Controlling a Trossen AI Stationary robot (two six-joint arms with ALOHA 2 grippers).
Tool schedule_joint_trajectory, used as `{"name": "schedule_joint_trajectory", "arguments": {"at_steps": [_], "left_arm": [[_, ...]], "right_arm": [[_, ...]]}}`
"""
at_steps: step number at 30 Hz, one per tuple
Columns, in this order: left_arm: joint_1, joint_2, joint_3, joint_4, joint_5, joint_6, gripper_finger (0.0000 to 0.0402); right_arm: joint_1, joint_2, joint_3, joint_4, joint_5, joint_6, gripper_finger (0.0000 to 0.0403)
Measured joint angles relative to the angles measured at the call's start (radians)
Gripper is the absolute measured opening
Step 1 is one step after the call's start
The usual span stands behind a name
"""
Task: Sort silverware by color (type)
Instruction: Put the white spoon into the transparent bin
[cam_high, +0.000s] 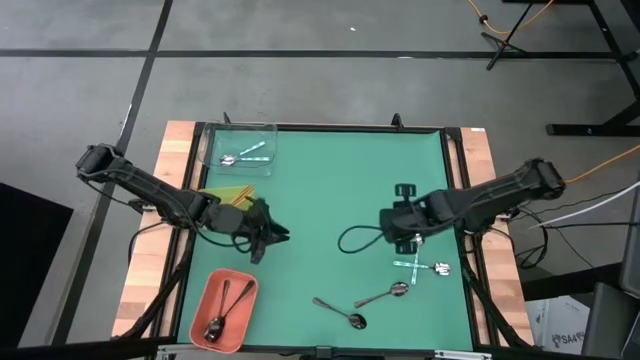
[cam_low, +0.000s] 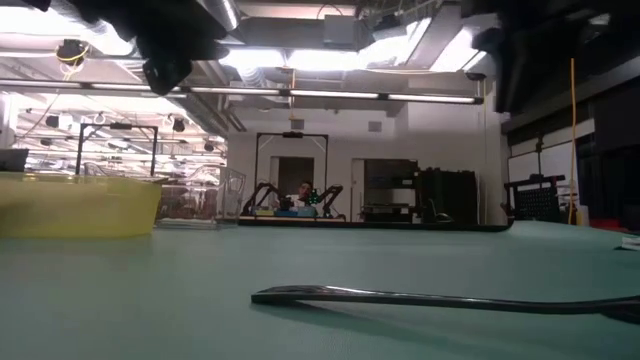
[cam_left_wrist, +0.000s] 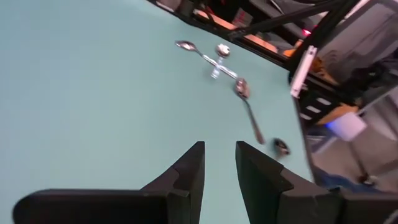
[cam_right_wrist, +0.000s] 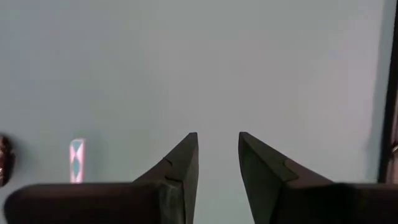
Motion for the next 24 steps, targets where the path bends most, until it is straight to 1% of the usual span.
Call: {"name": "schedule_joint_trajectory", "arguments": {"at_steps": [4,7,15,19,21,24], "left_arm": [[0.013,0.0,0.0,0.0,-0.04,0.056,0.0085],[0.026,0.0,0.0,0.0,-0.044,0.059,0.0085],[0.039,0.0,0.0,0.0,-0.045,0.06,0.0085],[0.039,0.0,0.0,0.0,-0.045,0.06,0.0085],[0.039,0.0,0.0,0.0,-0.045,0.06,0.0085],[0.039,0.0,0.0,0.0,-0.045,0.061,0.0085]], "right_arm": [[0.048,-0.076,-0.074,0.004,0.0,0.125,0.0104],[0.084,-0.122,-0.122,0.006,-0.001,0.216,0.0104],[0.178,-0.181,-0.247,0.008,-0.006,0.393,0.0104],[0.208,-0.181,-0.287,0.019,-0.076,0.474,0.0104],[0.219,-0.181,-0.303,0.053,-0.11,0.503,0.0104],[0.243,-0.181,-0.317,0.109,-0.134,0.527,0.0104]]}}
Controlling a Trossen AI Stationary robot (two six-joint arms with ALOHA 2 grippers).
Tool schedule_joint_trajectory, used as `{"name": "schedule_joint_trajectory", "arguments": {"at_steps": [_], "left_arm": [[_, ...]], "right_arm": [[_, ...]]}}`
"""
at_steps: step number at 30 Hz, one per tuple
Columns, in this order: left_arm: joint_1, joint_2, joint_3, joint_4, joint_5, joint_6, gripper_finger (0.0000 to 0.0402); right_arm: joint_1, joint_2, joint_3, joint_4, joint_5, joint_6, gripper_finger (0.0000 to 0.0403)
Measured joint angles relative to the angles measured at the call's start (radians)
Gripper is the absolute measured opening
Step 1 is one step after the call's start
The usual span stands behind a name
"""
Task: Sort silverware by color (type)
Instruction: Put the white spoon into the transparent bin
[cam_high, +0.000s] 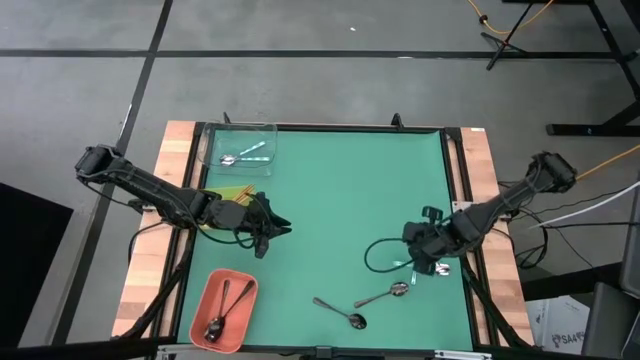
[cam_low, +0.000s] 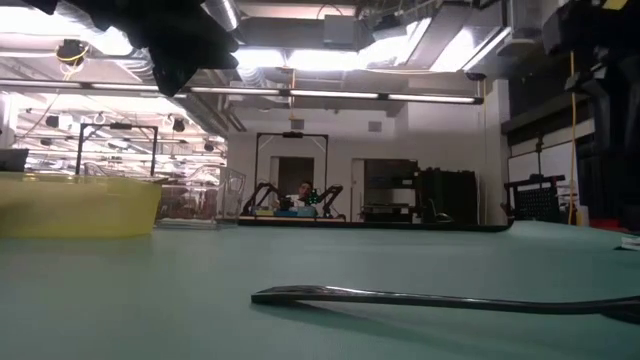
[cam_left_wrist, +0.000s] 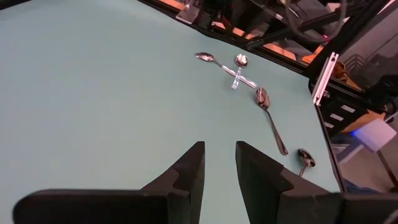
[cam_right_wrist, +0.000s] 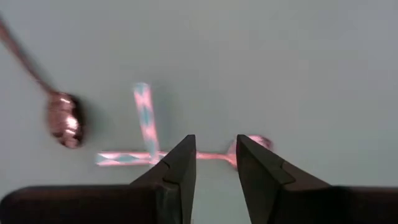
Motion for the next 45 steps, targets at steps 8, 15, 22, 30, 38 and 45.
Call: {"name": "schedule_joint_trajectory", "arguments": {"at_steps": [8,15,22,30,38,45], "left_arm": [[0.0,0.0,0.0,0.0,0.0,0.001,0.0085],[0.0,0.0,0.0,0.0,0.0,0.001,0.0085],[0.0,0.0,0.0,0.0,0.0,0.001,0.0085],[0.0,0.0,0.0,0.0,0.0,0.001,0.0085],[0.0,0.0,0.0,0.0,0.0,0.0,0.0085],[0.0,0.0,0.0,0.0,0.0,0.0,0.0085]], "right_arm": [[0.094,0.0,-0.07,0.186,-0.024,0.075,0.0104],[0.166,0.0,-0.142,0.308,-0.024,0.147,0.0104],[0.193,0.0,-0.193,0.351,0.001,0.146,0.0104],[0.193,0.001,-0.257,0.384,0.003,0.147,0.0104],[0.193,0.001,-0.298,0.445,0.002,0.148,0.0104],[0.192,0.001,-0.304,0.455,0.002,0.148,0.0104]]}}
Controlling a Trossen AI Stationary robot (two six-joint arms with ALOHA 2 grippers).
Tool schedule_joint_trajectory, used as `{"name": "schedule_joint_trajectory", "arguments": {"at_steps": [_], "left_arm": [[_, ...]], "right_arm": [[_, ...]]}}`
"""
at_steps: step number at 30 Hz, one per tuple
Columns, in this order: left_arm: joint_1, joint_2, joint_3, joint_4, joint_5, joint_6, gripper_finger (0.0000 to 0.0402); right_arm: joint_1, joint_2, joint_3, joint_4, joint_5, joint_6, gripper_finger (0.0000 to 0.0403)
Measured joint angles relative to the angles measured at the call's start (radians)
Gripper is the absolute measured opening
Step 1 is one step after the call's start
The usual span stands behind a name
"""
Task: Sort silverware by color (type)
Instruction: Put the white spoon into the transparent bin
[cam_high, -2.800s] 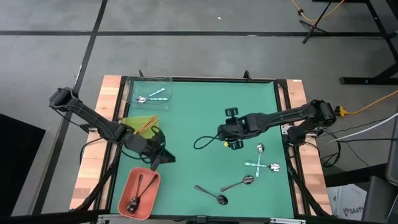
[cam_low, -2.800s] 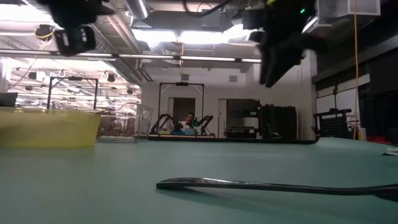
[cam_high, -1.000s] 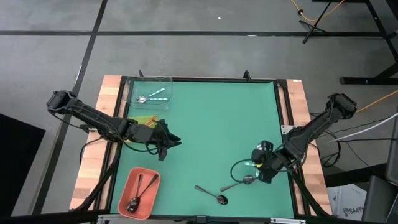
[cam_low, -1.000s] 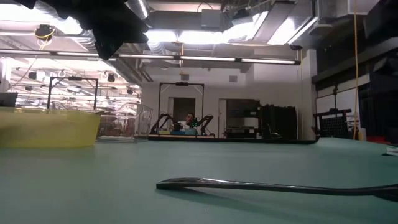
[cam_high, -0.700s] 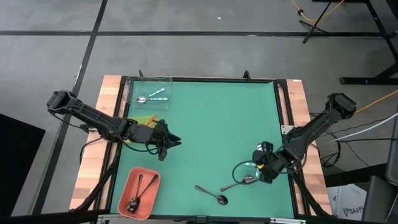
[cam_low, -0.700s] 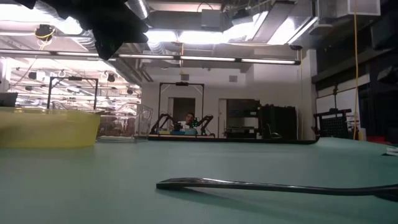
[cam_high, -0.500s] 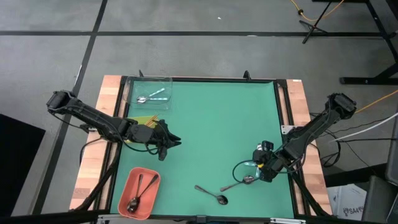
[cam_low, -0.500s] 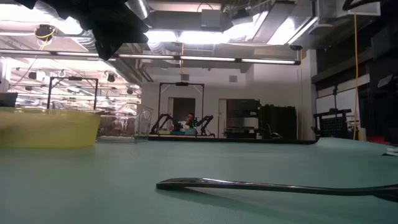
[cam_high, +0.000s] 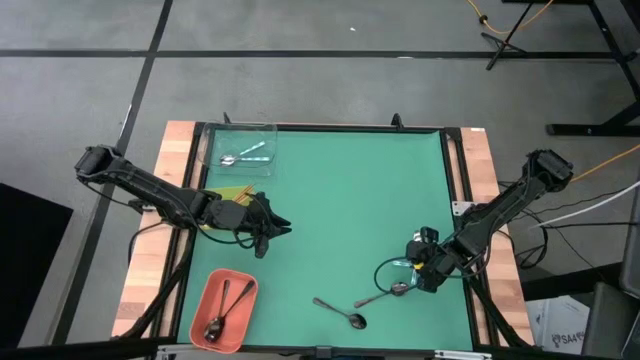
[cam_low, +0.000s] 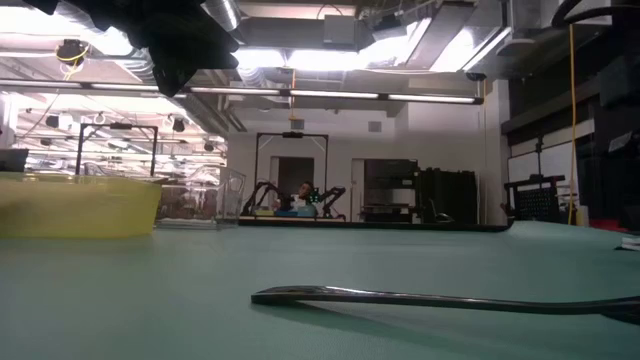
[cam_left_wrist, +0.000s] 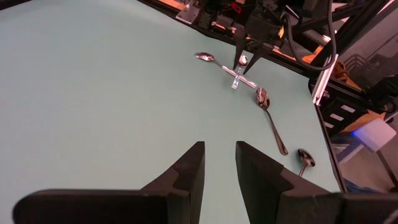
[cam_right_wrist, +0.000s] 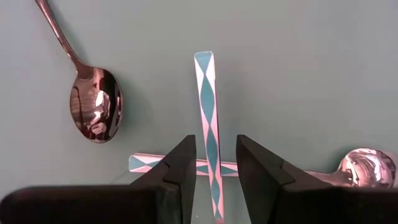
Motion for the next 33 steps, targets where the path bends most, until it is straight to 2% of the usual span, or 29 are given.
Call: {"name": "schedule_joint_trajectory", "arguments": {"at_steps": [11,25,33], "left_arm": [[0.0,0.0,0.0,0.0,0.0,0.0,0.0085],[0.0,0.0,0.0,0.0,0.0,0.0,0.0085],[0.0,0.0,0.0,0.0,-0.002,0.0,0.0085]], "right_arm": [[0.0,0.007,0.0,0.02,0.0,-0.002,0.0104],[-0.001,0.139,0.0,0.045,0.001,-0.005,0.0104],[-0.003,0.151,0.003,0.045,0.004,-0.005,0.0104]]}}
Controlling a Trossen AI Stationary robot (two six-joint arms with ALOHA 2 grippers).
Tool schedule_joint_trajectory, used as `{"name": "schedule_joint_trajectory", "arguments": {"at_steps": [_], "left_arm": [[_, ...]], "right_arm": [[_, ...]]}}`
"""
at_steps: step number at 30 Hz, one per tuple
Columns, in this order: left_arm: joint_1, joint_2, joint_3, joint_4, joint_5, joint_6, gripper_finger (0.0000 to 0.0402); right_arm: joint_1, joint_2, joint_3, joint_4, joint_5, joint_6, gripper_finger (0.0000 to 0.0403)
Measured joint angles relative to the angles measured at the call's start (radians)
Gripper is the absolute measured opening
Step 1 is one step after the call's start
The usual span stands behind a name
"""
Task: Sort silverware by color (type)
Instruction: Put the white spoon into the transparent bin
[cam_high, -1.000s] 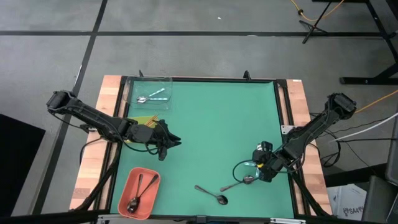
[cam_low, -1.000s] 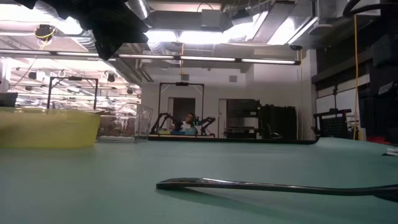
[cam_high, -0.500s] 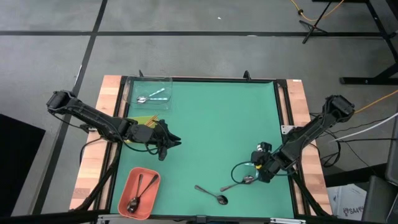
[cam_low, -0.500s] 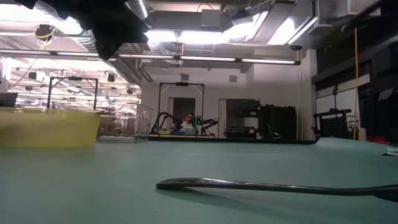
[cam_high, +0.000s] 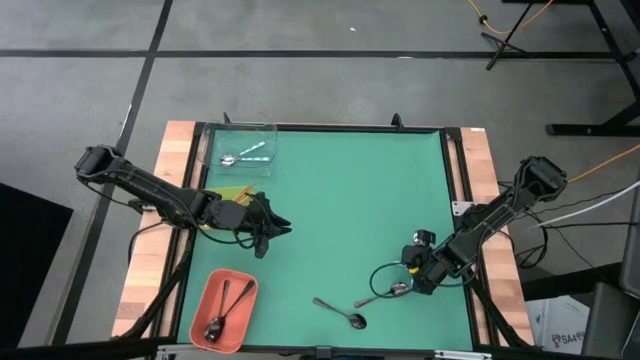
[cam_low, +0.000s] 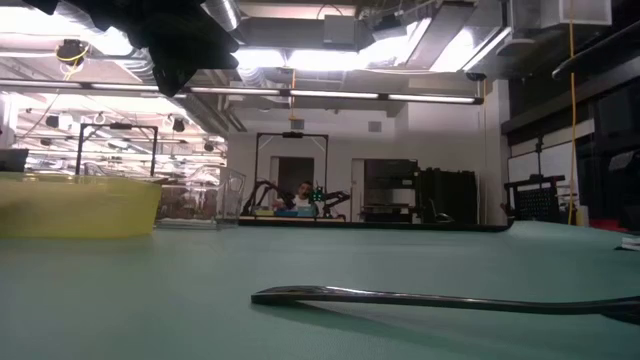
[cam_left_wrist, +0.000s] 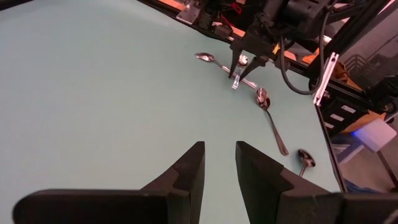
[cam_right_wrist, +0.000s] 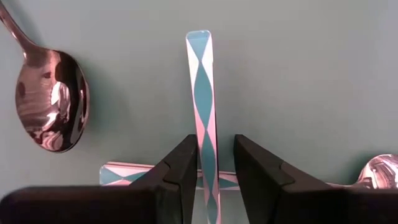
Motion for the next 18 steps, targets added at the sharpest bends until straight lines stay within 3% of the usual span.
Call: {"name": "schedule_joint_trajectory", "arguments": {"at_steps": [10,18], "left_arm": [[0.0,0.0,0.0,0.0,-0.004,0.0,0.0085],[0.0,0.0,0.0,0.0,-0.004,0.0,0.0085]], "right_arm": [[0.0,0.001,0.0,0.0,0.0,-0.002,0.0098],[0.0,0.001,0.0,0.0,-0.001,-0.028,0.0031]]}}
